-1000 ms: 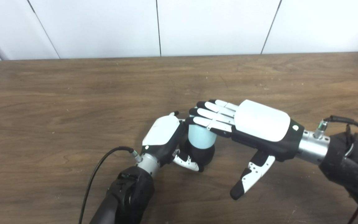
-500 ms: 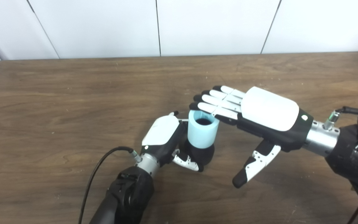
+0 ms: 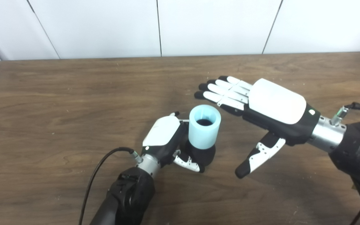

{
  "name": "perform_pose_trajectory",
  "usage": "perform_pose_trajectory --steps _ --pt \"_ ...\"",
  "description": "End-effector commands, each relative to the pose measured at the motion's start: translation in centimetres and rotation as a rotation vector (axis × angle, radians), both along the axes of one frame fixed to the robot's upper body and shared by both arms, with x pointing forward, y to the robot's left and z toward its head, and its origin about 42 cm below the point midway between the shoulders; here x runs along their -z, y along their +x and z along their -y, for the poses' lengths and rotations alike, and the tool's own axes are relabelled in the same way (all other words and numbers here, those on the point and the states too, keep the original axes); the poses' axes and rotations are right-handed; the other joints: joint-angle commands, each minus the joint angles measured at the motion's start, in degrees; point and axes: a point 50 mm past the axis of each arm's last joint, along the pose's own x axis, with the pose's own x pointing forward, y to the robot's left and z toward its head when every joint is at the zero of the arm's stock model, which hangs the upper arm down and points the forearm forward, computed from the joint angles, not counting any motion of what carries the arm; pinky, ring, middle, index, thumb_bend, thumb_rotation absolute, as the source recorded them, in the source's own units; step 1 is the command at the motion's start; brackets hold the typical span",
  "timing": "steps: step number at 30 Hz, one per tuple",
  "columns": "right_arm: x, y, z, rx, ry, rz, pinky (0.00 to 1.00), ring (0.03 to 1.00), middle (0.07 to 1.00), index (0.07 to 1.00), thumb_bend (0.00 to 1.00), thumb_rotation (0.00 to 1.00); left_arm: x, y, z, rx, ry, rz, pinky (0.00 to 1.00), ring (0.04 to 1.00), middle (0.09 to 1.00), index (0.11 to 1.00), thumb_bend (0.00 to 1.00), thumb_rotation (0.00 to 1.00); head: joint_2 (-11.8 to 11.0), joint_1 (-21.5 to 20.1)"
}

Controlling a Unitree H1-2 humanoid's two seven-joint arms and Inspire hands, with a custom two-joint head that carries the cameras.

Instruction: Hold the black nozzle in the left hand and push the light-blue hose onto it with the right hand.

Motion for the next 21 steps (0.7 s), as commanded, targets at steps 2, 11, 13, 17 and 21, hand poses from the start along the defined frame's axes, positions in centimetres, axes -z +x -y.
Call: perform_pose_trajectory --steps 2,11,13,17,21 --pt "-1.12 0.16 0.62 0.010 0.035 0.054 1.00 1.000 1.000 0.978 0.68 1.00 1.84 -0.48 -0.87 -0.007 0.054 -0.100 1.00 0.738 0.549 0.444 0.51 0.00 0.0 0.0" --pt "-1.24 -0.14 1.43 0.081 0.056 0.019 1.00 1.000 1.000 0.974 0.68 1.00 1.69 -0.42 -1.10 -0.026 0.045 -0.095 1.00 0.735 0.528 0.462 0.52 0.00 -0.1 -0.1" --pt "-1.21 -0.21 1.36 0.088 0.060 0.017 1.00 1.000 1.000 0.973 0.67 1.00 1.72 -0.46 -1.11 -0.029 0.043 -0.093 1.00 0.732 0.521 0.469 0.52 0.00 -0.1 -0.2" --pt "-1.04 -0.28 1.28 0.092 0.062 0.012 1.00 1.000 1.000 0.972 0.67 1.00 1.81 -0.47 -1.08 -0.029 0.045 -0.087 1.00 0.732 0.503 0.489 0.52 0.00 -0.1 0.0" --pt "-0.93 -0.14 1.26 0.092 0.062 0.012 1.00 1.000 1.000 0.972 0.66 1.00 1.71 -0.31 -1.20 -0.022 0.063 -0.072 1.00 0.830 0.777 0.721 0.87 0.07 -0.3 0.1"
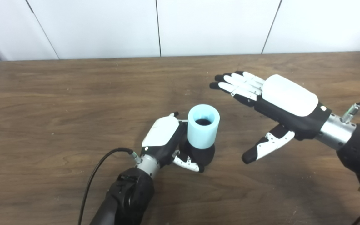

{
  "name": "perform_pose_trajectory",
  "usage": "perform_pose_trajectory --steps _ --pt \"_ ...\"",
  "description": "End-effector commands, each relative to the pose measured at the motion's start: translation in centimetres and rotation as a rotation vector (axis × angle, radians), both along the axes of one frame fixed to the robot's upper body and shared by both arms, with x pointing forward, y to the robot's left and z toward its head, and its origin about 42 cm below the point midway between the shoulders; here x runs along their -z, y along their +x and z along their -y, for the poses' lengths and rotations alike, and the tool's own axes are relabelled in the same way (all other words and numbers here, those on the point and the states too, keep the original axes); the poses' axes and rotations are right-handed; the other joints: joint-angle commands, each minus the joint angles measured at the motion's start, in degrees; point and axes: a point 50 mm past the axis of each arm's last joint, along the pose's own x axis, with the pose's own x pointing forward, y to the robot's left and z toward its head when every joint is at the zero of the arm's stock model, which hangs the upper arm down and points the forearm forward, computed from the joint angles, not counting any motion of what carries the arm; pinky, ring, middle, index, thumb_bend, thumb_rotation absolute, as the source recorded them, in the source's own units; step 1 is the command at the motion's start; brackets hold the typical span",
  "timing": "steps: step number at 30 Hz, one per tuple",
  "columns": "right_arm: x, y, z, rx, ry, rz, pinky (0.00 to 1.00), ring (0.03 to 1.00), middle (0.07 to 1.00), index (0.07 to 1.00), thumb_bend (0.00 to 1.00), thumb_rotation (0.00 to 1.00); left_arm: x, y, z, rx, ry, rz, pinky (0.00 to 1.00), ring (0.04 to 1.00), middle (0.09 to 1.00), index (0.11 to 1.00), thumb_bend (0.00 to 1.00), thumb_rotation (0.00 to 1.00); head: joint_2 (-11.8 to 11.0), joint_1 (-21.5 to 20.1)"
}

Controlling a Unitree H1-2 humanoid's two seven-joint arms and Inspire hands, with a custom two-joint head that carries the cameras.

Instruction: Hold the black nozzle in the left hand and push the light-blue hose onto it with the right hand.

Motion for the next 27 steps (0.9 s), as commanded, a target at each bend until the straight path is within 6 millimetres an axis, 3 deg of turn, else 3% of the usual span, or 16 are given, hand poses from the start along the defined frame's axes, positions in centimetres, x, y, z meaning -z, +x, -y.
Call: perform_pose_trajectory --steps 1,4,9,27 --pt "-1.0 -0.1 -0.1 -0.006 0.021 0.055 1.00 1.000 1.000 0.972 0.66 1.00 1.5 -0.1 -0.9 -0.013 0.065 -0.067 1.00 0.841 0.800 0.736 0.88 0.08 0.0 0.1" --pt "-0.9 0.0 -0.1 -0.007 0.022 0.054 1.00 1.000 1.000 0.972 0.66 1.00 1.1 0.1 -1.1 -0.008 0.070 -0.050 1.00 0.898 0.874 0.812 0.91 0.13 -0.1 0.1" --pt "-0.7 0.0 -0.2 -0.009 0.027 0.050 1.00 1.000 1.000 0.974 0.67 1.00 0.5 0.7 -1.6 0.000 0.065 -0.009 1.00 0.924 0.899 0.862 0.92 0.17 -0.2 0.2" --pt "-0.1 0.8 0.1 -0.009 0.031 0.035 1.00 1.000 0.992 0.977 0.67 1.00 -2.8 1.6 -5.1 -0.017 0.064 0.093 1.00 0.950 0.943 0.905 1.00 0.24 -0.4 0.9"
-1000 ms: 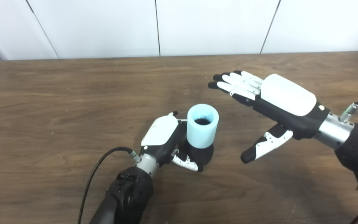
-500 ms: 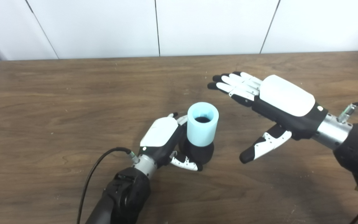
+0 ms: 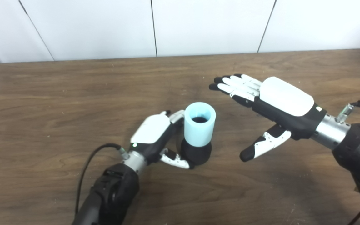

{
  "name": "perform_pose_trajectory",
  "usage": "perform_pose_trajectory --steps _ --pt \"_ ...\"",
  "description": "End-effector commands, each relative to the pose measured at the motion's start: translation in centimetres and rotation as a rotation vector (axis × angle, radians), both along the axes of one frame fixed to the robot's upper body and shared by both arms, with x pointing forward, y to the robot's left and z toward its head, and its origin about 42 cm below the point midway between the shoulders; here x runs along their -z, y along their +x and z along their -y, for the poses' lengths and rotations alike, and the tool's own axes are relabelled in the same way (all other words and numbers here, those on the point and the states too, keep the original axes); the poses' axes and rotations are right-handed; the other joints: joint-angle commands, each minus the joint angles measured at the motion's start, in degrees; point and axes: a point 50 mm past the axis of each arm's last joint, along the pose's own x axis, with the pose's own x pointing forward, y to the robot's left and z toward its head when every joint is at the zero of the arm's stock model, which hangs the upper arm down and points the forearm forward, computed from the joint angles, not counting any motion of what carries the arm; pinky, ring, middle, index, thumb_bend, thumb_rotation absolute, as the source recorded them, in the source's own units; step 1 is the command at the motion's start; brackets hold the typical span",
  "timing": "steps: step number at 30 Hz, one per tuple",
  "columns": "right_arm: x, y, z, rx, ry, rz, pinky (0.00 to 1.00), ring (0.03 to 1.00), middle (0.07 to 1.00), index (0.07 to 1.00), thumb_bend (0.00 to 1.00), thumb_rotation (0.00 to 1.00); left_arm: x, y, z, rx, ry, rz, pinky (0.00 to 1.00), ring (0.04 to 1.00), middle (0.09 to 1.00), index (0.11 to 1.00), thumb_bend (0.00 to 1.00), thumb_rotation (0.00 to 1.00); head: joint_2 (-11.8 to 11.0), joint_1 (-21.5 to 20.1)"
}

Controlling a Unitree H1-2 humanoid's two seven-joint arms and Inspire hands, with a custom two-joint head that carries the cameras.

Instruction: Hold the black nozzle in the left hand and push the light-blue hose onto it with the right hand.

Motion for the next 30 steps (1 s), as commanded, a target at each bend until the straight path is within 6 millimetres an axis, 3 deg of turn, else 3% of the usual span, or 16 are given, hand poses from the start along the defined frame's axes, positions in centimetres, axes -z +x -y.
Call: perform_pose_trajectory --steps 1,15,20,24,30 --pt "-0.9 0.1 0.0 -0.016 0.021 0.064 1.00 1.000 0.991 0.977 0.67 1.00 -1.6 0.5 -1.2 -0.016 -0.016 0.037 1.00 0.952 0.943 0.907 1.00 0.24 0.1 0.2" --pt "-0.5 0.5 0.2 0.007 0.018 0.050 1.00 1.000 0.984 0.973 0.67 1.00 -5.7 0.2 -4.4 0.012 -0.256 0.003 1.00 0.981 0.958 0.940 1.00 0.30 0.2 0.5" --pt "-0.3 0.5 0.3 0.014 0.021 0.044 1.00 1.000 0.982 0.972 0.66 1.00 -7.2 0.0 -5.5 -0.024 -0.286 0.004 0.85 0.936 0.925 0.918 1.00 0.27 0.1 0.7" --pt "-0.1 0.7 0.4 0.020 0.027 0.037 1.00 1.000 0.983 0.973 0.66 1.00 -7.6 -0.1 -6.4 -0.071 -0.342 0.014 0.81 0.913 0.903 0.892 1.00 0.26 0.1 0.4" --pt "0.6 2.0 1.3 0.058 0.055 0.008 0.99 1.000 0.976 0.967 0.64 1.00 -8.0 -0.4 -8.9 -0.142 -0.494 0.038 0.90 0.888 0.875 0.876 1.00 0.23 0.1 0.5"
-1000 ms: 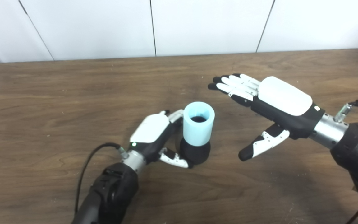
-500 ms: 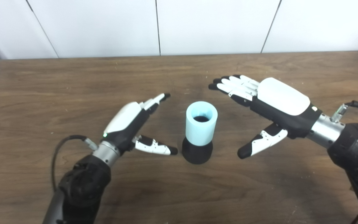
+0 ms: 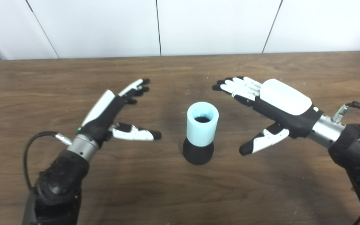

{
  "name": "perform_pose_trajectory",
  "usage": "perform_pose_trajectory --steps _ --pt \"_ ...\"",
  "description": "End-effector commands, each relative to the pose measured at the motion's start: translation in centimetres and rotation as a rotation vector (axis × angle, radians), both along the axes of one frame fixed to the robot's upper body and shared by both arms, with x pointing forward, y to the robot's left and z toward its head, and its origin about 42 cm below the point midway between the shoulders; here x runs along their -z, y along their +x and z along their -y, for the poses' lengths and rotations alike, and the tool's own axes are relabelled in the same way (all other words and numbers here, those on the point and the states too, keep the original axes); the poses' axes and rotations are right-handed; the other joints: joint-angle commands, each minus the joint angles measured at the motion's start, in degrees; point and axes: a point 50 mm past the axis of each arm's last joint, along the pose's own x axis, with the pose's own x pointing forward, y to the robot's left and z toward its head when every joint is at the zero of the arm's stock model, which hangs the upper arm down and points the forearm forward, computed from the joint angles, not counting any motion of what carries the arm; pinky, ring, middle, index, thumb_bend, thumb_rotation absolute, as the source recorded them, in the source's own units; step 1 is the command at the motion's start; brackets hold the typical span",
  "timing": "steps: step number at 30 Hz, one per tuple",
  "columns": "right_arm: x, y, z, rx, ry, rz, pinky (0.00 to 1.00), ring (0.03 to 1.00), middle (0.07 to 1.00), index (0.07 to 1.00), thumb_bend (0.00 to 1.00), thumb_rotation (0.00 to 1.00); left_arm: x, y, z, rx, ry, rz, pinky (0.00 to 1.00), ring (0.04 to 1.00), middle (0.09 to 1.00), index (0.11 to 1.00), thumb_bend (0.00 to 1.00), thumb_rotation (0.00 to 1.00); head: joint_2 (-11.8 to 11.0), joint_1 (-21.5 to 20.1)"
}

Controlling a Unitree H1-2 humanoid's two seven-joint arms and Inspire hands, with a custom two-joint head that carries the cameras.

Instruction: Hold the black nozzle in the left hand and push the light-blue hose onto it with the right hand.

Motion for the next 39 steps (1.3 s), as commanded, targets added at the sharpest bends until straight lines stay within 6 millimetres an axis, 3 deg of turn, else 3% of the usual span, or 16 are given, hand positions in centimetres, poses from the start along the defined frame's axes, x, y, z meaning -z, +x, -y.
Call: perform_pose_trajectory --steps 1,6,12,16,19,23,29,39 --pt "-1.1 0.6 0.5 0.016 0.042 0.056 0.98 1.000 0.973 0.964 0.63 1.00 -1.4 -0.3 -1.0 -0.037 -0.062 0.065 0.92 0.883 0.870 0.873 0.98 0.23 0.1 0.1" --pt "-0.1 1.4 1.0 0.104 0.141 0.002 0.92 0.998 0.968 0.956 0.58 1.00 -1.1 -0.9 -2.5 -0.098 -0.161 0.055 0.90 0.860 0.845 0.869 0.89 0.22 0.2 -0.1" --pt "2.0 1.5 0.6 0.237 0.322 -0.070 0.86 0.959 0.951 0.949 0.54 1.00 -0.1 -1.7 -3.4 -0.217 -0.182 0.053 0.84 0.829 0.815 0.852 0.75 0.28 0.3 -0.3" --pt "3.1 1.4 0.5 0.298 0.409 -0.097 0.86 0.941 0.943 0.945 0.56 1.00 0.5 -2.2 -3.7 -0.302 -0.180 0.060 0.77 0.809 0.811 0.841 0.63 0.36 0.5 -0.3" --pt "4.6 1.2 0.5 0.365 0.595 -0.160 0.84 0.933 0.942 0.944 0.54 1.00 1.2 -2.8 -4.2 -0.377 -0.237 0.068 0.73 0.799 0.812 0.841 0.56 0.42 0.7 -0.7" --pt "5.6 0.8 0.1 0.424 0.728 -0.201 0.83 0.923 0.937 0.939 0.53 1.00 1.6 -3.3 -4.7 -0.410 -0.291 0.057 0.77 0.800 0.815 0.845 0.50 0.49 0.8 -0.9" --pt "7.1 0.5 0.3 0.463 0.869 -0.241 0.86 0.920 0.937 0.935 0.53 1.00 2.6 -4.2 -5.4 -0.418 -0.326 0.036 0.80 0.819 0.830 0.854 0.48 0.55 1.2 -0.9" --pt "9.2 -1.0 0.7 0.519 0.922 -0.270 0.87 0.930 0.940 0.940 0.55 1.00 5.6 -5.9 -6.2 -0.487 -0.323 0.010 0.76 0.804 0.821 0.840 0.50 0.53 1.4 -1.3"
